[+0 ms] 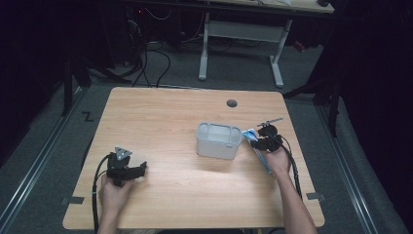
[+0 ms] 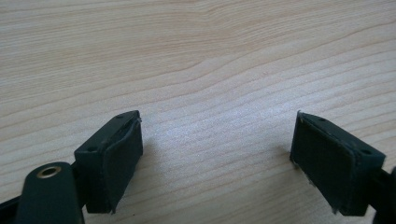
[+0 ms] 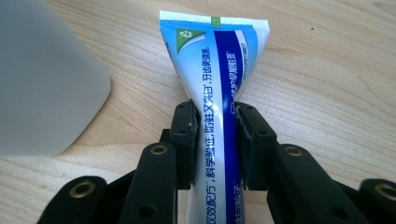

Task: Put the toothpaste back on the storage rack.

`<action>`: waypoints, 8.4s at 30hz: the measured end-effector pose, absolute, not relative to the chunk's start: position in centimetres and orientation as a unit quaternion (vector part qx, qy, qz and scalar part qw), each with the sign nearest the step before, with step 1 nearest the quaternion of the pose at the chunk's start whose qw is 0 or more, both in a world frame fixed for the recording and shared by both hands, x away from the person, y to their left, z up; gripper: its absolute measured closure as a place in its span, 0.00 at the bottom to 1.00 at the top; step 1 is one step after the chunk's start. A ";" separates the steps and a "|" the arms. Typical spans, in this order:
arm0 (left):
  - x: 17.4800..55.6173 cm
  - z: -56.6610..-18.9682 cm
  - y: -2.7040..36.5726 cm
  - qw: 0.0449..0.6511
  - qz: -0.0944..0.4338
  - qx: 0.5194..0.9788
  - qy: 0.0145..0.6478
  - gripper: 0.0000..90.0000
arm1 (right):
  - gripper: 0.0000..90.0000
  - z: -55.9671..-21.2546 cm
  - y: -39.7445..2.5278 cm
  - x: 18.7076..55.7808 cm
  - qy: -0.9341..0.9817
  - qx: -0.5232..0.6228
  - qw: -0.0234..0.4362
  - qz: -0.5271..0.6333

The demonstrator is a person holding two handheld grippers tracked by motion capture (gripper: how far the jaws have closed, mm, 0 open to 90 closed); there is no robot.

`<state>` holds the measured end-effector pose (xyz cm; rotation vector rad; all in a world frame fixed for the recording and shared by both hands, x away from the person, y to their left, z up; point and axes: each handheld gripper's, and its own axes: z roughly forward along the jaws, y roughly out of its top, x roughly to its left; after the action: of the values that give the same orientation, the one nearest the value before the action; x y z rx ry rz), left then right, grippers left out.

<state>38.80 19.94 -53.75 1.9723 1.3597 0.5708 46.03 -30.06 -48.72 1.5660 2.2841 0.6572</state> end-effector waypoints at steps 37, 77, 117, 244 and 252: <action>38.8 -53.7 19.9 0.333 0.219 0.755 0.520 0.19 | 0.81 -44.2 -32.2 42.7 0.772 0.519 0.166 0.327; 38.8 -53.7 19.9 0.333 0.219 0.755 0.521 0.19 | 0.83 -40.3 -31.7 40.6 0.769 0.469 0.178 0.397; 38.8 -53.8 19.9 0.333 0.218 0.755 0.521 0.19 | 0.83 -34.3 -29.0 39.6 0.767 0.405 0.174 0.466; 38.8 -53.8 19.9 0.333 0.218 0.756 0.520 0.19 | 0.82 -40.1 -19.9 46.1 0.811 0.398 0.158 0.398; 38.8 -53.8 19.9 0.333 0.218 0.756 0.520 0.19 | 0.81 -40.7 -19.5 46.3 0.817 0.393 0.151 0.394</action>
<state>38.79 19.93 -53.75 1.9729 1.3576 0.5697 46.28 -19.47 -40.65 1.1296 2.3453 1.1299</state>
